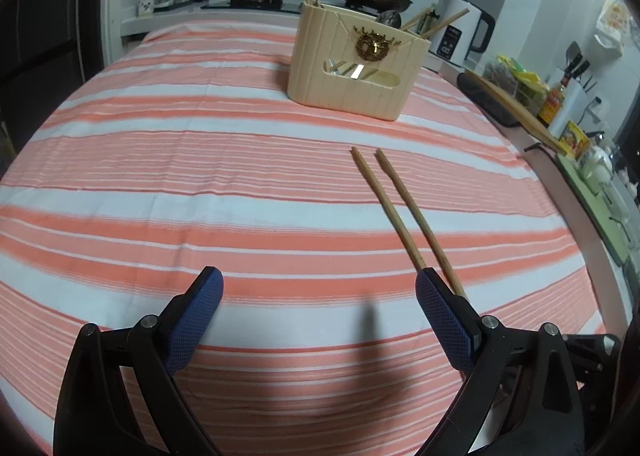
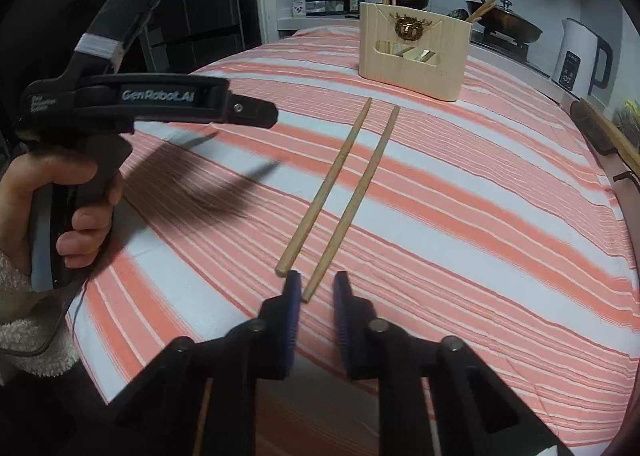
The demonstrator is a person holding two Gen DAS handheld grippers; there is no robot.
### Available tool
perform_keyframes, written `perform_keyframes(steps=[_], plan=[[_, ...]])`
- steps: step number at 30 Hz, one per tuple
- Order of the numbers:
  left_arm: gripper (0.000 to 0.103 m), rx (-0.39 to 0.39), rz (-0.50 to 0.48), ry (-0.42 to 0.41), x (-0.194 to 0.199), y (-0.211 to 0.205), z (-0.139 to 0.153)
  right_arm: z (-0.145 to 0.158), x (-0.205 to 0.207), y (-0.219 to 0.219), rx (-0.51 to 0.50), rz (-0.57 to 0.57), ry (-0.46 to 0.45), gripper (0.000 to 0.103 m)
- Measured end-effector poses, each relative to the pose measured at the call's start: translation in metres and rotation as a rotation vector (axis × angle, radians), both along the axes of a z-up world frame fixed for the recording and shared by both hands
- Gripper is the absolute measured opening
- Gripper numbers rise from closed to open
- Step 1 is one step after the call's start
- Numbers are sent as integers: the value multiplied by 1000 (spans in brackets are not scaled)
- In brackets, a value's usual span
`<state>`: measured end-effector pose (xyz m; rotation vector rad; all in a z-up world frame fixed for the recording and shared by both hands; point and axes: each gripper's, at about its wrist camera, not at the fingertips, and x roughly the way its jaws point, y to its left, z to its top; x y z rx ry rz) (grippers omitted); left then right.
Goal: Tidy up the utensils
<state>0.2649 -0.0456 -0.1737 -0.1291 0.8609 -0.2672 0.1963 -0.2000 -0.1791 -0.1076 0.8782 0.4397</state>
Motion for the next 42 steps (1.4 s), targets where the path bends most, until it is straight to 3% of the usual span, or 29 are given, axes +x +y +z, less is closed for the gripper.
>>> perform_keyframes(steps=[5, 11, 12, 15, 18, 19, 23, 29, 30, 32, 33, 34, 35, 37, 42], plan=[[97, 9, -74, 9, -6, -22, -2, -1, 13, -33, -13, -169, 2, 5], [95, 183, -172, -18, -7, -74, -9, -3, 24, -81, -94, -341, -10, 5], [85, 212, -184, -23, -7, -81, -10, -3, 24, -86, -101, -352, -11, 5], [34, 234, -214, 4, -3, -89, -17, -3, 26, -93, -115, -361, -14, 5], [9, 225, -185, 0, 2, -82, -16, -3, 31, -89, -137, -350, -18, 5], [5, 222, -166, 4, 5, -76, -16, -3, 33, -88, -145, -344, -19, 5], [5, 206, -64, 18, 20, -41, -17, -2, 45, -92, -157, -346, -15, 5], [8, 208, 91, 32, 53, 22, -18, -3, 74, -115, -201, -414, -4, 5], [14, 194, 102, 35, 59, 32, -17, -4, 79, -119, -198, -414, -3, 5], [51, 151, 102, 50, 68, 48, -16, -5, 86, -125, -171, -409, -11, 6], [83, 125, 94, 54, 71, 54, -16, -6, 89, -127, -164, -407, -9, 15], [96, 105, 86, 54, 72, 60, -16, -6, 90, -130, -160, -414, -15, 32], [96, 94, 71, 51, 71, 64, -17, -6, 91, -133, -145, -419, -11, 47], [96, 103, 30, 67, 66, 67, -24, -9, 92, -139, -90, -412, 12, 62], [100, 188, -97, 55, 33, 63, -26, -11, 86, -139, -73, -385, 29, 72]])
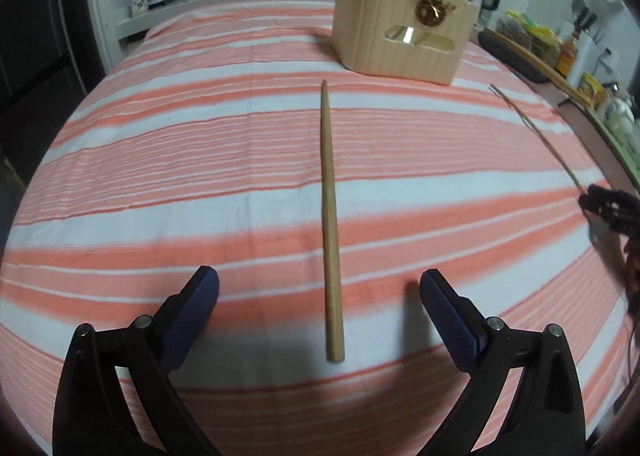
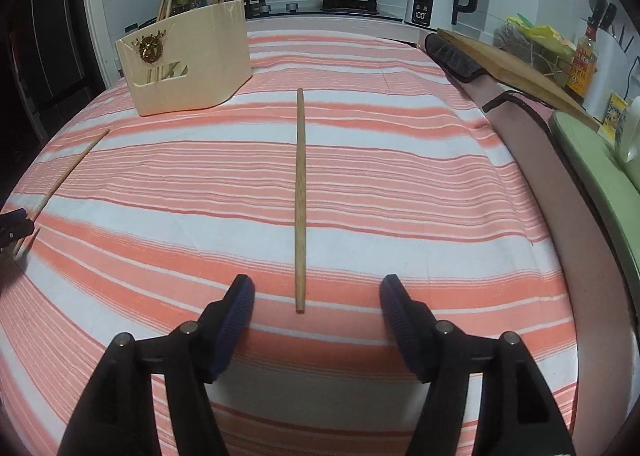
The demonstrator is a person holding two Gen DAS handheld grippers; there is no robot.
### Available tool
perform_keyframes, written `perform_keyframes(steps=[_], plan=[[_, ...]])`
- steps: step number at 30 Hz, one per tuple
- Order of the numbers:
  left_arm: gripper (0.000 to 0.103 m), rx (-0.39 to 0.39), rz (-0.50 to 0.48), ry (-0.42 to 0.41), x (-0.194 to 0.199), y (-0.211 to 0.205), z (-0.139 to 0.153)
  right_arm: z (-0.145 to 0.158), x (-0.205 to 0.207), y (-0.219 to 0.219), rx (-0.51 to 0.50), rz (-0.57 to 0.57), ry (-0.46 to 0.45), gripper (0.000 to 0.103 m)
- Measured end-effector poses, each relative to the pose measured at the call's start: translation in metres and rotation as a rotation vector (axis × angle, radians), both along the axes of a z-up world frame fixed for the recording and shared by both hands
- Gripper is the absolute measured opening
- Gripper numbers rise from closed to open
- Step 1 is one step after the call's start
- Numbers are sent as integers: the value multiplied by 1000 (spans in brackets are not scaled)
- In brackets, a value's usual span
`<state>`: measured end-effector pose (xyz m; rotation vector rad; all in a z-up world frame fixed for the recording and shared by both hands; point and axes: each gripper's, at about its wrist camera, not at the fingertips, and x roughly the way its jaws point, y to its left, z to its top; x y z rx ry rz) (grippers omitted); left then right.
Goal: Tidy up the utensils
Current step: 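Open both grippers and realign them over the two chopsticks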
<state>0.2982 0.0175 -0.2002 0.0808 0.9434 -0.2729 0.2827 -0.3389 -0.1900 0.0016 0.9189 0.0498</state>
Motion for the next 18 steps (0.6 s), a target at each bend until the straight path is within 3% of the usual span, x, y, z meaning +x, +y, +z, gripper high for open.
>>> perform_keyframes(steps=[3, 18], plan=[[100, 55, -24, -2, -13, 1, -1, 0, -5, 1, -6, 10, 3, 74], [103, 55, 19, 8, -11, 5, -2, 0, -16, -4, 4, 17, 14, 76]])
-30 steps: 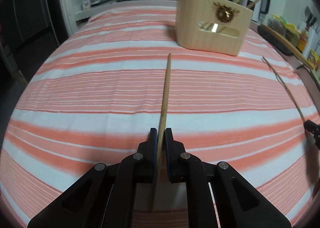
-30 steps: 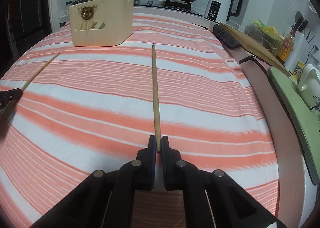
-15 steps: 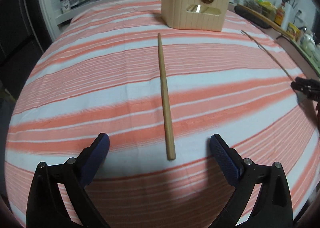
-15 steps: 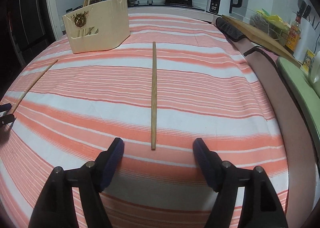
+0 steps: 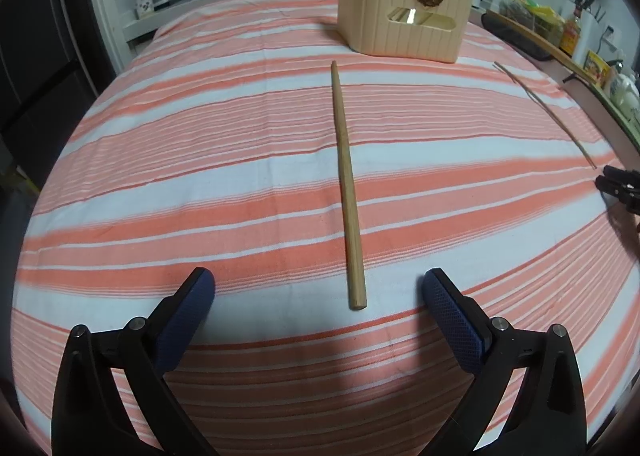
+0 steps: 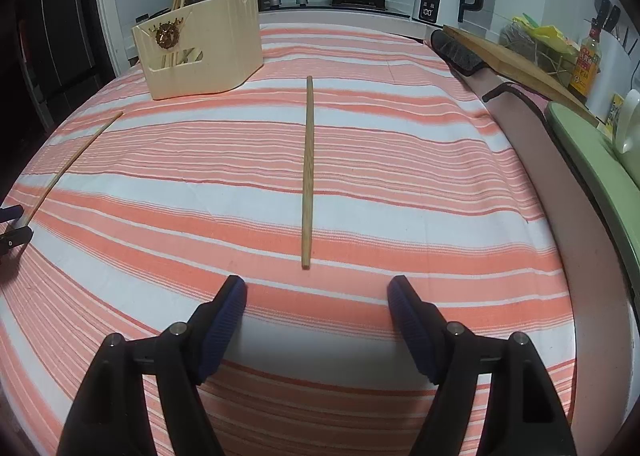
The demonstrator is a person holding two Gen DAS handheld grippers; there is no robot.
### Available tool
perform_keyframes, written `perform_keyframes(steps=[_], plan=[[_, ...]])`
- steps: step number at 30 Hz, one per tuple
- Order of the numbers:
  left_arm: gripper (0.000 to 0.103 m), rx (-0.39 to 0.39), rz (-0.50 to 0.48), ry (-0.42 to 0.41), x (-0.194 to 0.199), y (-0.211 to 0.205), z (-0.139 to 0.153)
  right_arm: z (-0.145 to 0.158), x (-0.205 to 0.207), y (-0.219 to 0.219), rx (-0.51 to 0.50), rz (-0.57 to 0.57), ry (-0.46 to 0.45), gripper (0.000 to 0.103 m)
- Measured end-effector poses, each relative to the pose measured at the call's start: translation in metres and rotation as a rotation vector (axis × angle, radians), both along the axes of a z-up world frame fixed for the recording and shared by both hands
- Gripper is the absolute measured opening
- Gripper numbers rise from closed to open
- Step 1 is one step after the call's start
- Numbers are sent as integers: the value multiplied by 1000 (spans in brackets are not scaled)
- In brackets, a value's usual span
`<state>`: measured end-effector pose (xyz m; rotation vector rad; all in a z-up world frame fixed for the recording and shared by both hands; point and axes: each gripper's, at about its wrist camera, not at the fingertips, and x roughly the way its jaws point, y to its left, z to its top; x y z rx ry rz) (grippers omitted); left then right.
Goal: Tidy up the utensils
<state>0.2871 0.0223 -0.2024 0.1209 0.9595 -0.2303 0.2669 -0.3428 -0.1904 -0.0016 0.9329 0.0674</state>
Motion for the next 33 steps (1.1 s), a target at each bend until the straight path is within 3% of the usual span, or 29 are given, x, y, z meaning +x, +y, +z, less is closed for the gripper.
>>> perform_keyframes(steps=[5, 14, 25, 33], plan=[[103, -31, -51, 25, -8, 9, 3, 0, 0, 1, -2, 0, 1, 76], [103, 4, 1, 51, -12, 9, 2, 0, 0, 1, -5, 0, 1, 76], [103, -3, 73, 4, 2, 6, 0, 2, 0, 0, 8, 26, -3, 76], [103, 13, 66, 23, -5, 5, 1, 4, 0, 5, 0, 55, -17, 54]])
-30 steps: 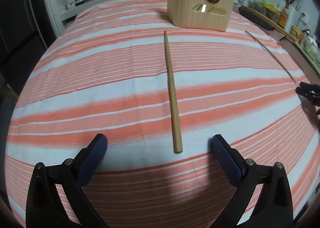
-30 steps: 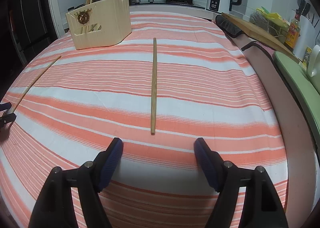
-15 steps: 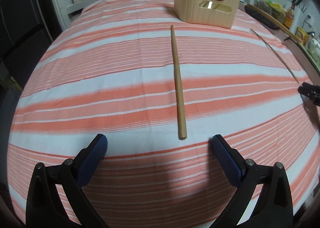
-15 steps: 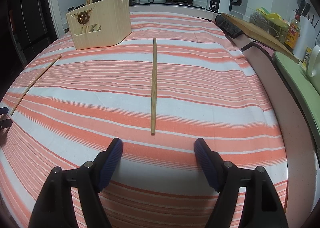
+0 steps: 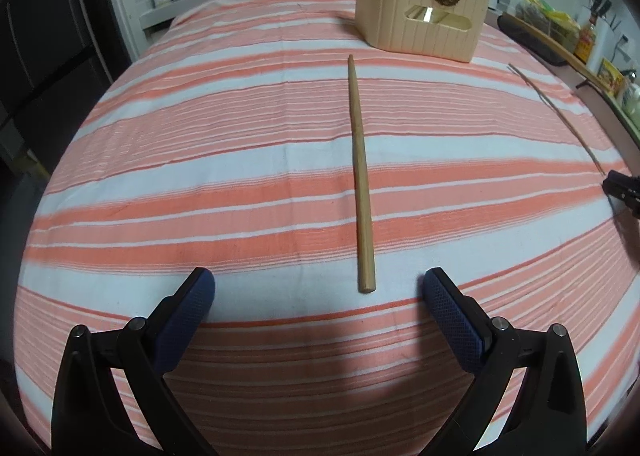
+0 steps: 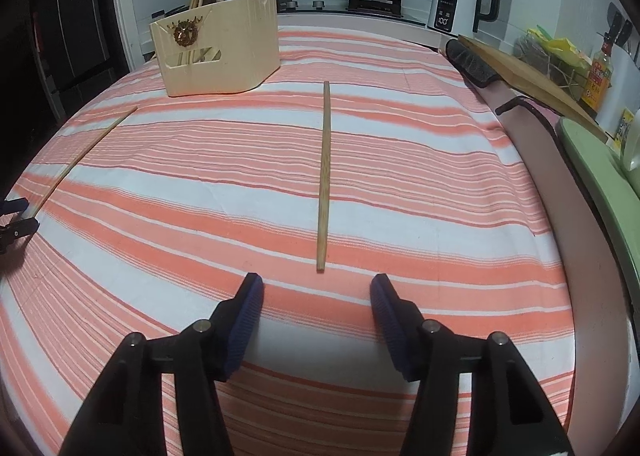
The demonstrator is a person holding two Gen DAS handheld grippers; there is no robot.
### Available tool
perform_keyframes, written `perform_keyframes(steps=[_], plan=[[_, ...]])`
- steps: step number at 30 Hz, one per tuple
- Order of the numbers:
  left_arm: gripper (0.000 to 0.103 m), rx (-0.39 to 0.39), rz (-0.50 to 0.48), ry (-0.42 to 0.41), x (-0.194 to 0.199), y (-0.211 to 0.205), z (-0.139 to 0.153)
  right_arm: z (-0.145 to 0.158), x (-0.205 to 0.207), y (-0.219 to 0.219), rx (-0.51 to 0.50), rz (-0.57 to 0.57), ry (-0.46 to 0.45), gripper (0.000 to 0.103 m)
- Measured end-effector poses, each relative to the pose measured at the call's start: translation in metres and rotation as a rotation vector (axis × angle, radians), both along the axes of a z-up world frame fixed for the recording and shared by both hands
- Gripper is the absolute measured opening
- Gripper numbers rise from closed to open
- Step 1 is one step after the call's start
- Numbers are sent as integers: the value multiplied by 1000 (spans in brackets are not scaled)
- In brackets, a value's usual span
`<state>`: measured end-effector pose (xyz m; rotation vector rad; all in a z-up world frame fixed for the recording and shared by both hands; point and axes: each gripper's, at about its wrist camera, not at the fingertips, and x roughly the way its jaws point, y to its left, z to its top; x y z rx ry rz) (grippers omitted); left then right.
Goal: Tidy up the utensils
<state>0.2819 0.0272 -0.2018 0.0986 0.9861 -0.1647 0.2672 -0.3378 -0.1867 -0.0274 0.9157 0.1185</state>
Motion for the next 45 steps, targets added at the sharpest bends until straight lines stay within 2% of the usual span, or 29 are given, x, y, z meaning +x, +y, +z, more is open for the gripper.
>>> perform_keyframes(steps=[2, 3, 5, 6, 7, 8, 9, 11, 15, 24, 30, 37, 45], plan=[[103, 6, 6, -3, 0, -2, 0, 0, 3, -1, 4, -2, -1, 52], [99, 3, 3, -8, -1, -3, 0, 0, 4, -1, 4, -3, -2, 52], [85, -5, -16, -28, -5, -5, 4, 0, 8, -1, 8, -5, -3, 44], [65, -12, -35, -40, -9, -9, 6, 0, 10, -1, 13, -8, -5, 38], [36, -12, -53, -52, -11, -13, 8, 1, 12, -2, 18, -18, -6, 19], [15, -7, -70, -61, -12, -18, 10, 1, 15, -3, 25, -29, -4, 5], [5, 7, -79, -65, -12, -22, 10, 1, 18, -4, 38, -39, -6, 5], [5, 28, -83, -85, -11, -25, 13, 3, 21, -5, 46, -62, -11, 5], [5, -34, -57, -120, -11, -13, 33, 33, 11, -5, 27, -74, -89, 5], [5, -113, -72, -258, -27, -2, 110, 126, -25, 11, -5, -33, -285, 5], [5, -165, -107, -356, -38, -8, 160, 172, -42, 30, 20, 11, -385, 5], [5, -222, -133, -388, -40, -17, 186, 199, -54, 48, 68, 58, -444, 5], [5, -241, -149, -383, -35, -25, 193, 214, -61, 55, 113, 82, -477, 5]])
